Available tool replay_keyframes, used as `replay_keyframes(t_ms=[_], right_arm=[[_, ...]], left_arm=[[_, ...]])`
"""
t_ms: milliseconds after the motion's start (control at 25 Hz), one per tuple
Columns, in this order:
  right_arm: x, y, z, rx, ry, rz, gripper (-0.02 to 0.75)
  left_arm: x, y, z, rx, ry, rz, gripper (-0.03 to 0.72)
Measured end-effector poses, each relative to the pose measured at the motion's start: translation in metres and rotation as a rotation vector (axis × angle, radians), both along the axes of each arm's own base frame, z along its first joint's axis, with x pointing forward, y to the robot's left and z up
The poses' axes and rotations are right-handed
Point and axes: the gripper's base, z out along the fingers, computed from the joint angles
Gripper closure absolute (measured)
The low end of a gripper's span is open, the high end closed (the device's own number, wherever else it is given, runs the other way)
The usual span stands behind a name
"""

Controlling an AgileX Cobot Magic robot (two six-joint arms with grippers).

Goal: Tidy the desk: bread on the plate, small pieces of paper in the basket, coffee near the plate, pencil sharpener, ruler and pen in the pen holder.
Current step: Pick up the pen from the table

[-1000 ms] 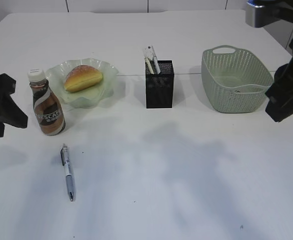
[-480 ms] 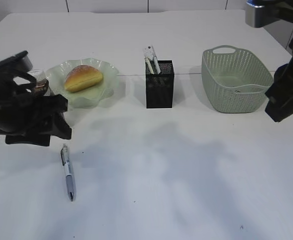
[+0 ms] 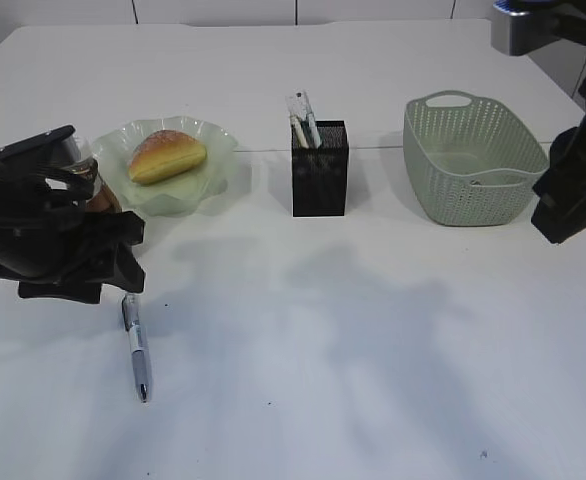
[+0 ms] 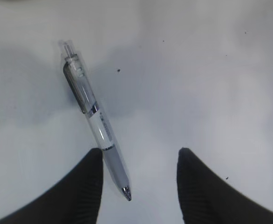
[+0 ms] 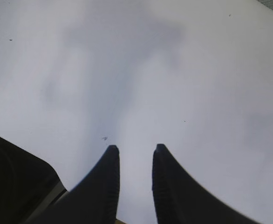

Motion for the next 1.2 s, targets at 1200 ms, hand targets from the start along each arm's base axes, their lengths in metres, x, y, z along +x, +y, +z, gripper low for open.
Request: replay_keyframes(t_ms=[1200], right_arm=[[-0.001, 0.001, 0.000, 0.016, 0.006, 0.002, 0.525]], left_arm=[[0.025, -0.018, -0.039, 0.168, 0.182, 0.118, 0.322]])
